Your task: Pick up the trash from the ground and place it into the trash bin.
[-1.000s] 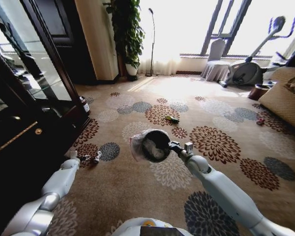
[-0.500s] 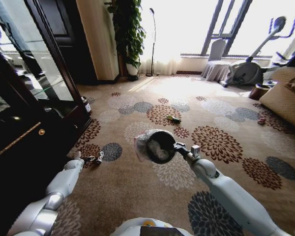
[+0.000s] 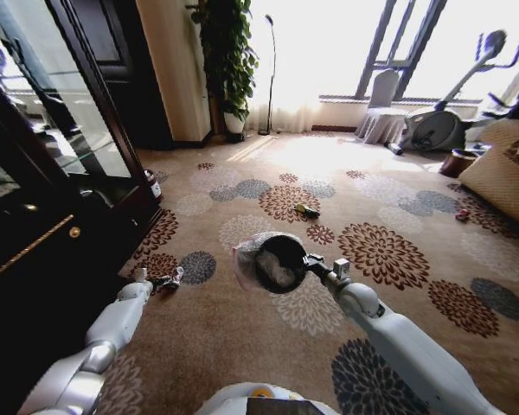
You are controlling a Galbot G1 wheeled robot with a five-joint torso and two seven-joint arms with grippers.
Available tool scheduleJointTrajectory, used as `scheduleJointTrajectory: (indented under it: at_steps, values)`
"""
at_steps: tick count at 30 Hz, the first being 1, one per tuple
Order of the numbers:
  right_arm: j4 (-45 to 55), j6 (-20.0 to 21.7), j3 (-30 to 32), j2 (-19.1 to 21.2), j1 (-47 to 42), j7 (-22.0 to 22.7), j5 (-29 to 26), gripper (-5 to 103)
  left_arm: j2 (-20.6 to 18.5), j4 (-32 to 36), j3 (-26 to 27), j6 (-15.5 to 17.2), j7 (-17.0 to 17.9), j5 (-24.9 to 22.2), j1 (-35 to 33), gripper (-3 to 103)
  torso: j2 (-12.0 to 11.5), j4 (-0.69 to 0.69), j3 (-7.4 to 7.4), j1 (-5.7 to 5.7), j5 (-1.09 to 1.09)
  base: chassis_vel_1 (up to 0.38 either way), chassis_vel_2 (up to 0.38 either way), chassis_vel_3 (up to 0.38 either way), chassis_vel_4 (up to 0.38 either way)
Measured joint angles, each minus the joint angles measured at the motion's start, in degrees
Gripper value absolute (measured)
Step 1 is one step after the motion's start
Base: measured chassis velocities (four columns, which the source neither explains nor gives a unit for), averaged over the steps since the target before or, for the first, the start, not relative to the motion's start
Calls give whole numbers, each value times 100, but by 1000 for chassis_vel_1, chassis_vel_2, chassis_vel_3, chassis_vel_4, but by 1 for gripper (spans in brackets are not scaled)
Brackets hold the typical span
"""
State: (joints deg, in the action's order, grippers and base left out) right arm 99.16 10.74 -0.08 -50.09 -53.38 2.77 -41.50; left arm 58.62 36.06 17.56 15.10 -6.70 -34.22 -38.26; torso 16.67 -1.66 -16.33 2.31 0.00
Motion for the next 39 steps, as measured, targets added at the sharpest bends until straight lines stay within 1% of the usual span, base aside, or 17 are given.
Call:
scheduleJointTrajectory:
  at_steps: [7,12,14,17,22,24,25,27,28,29,31,32,35,38,39]
  values:
    - [-3,-71,-84,-43,-5,-21,86,0,2,-11,11,-3,-48,1,-27,96,0,-1,-1,1,-2,-168,190,189,-176]
    - [53,-75,-88,10,-30,-46,120,0,60,-65,10,-3,-84,29,-23,96,-1,1,-4,7,3,-181,167,195,-166]
    - [58,-75,-86,18,-36,-50,120,0,75,-87,6,-3,-87,44,-19,96,-1,1,-4,7,1,-115,96,55,-55]
    - [145,-74,-5,84,-140,-73,110,0,304,-446,19,-71,-116,266,70,96,0,1,0,-1,-1,7,-11,-17,5]
    - [210,-83,130,140,-258,-103,96,0,465,-638,47,-140,-140,446,91,96,0,0,1,-3,0,52,-23,-56,27]
    - [227,-100,257,170,-377,-140,93,0,624,-911,75,-286,-170,644,157,96,0,-1,0,-1,0,0,0,0,0]
    - [227,-100,257,170,-377,-140,93,0,624,-911,75,-286,-170,644,157,96,0,-1,0,-1,0,0,0,0,0]
    - [244,-140,394,198,-514,-192,92,0,725,-1087,67,-528,-169,844,186,96,-1,0,-2,2,1,0,0,0,0]
    - [244,-151,436,208,-558,-218,92,0,756,-1123,62,-596,-136,917,188,96,-1,0,-2,2,2,0,0,0,0]
    - [244,-151,436,208,-558,-218,92,0,756,-1123,62,-596,-136,917,188,96,-1,0,-2,2,2,0,0,0,0]
    - [245,-193,528,223,-659,-279,92,0,864,-1258,61,-735,55,1106,229,97,0,1,-1,2,1,0,0,0,0]
    - [245,-214,576,223,-706,-309,92,0,899,-1282,63,-750,137,1150,235,97,0,2,-1,1,0,0,0,0,0]
    - [237,-235,614,218,-738,-338,92,0,915,-1293,67,-749,167,1169,223,97,0,3,-1,1,0,0,0,0,0]
    - [193,-269,628,206,-742,-375,90,0,931,-1427,119,-798,151,1226,195,97,0,-3,-1,1,2,0,0,0,0]
    - [193,-269,628,206,-742,-375,90,0,931,-1427,119,-798,151,1226,195,97,0,-3,-1,1,2,0,0,0,0]
